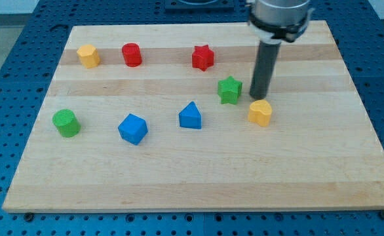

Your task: Push the green star and green circle left a bit

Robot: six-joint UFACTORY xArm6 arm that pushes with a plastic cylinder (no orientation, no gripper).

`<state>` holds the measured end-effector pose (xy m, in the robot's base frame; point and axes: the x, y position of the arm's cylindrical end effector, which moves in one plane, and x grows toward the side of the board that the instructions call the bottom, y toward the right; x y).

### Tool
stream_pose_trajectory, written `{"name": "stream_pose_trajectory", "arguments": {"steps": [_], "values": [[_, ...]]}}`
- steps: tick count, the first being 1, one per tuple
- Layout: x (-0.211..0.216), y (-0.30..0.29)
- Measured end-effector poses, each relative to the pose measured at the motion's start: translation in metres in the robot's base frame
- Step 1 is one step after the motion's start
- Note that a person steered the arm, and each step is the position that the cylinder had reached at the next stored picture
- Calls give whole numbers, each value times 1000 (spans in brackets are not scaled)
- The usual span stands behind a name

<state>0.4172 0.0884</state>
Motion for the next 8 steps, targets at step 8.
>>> {"name": "stream_pose_trajectory", "arguments": {"steps": [8], "values": [[-4, -179]]}}
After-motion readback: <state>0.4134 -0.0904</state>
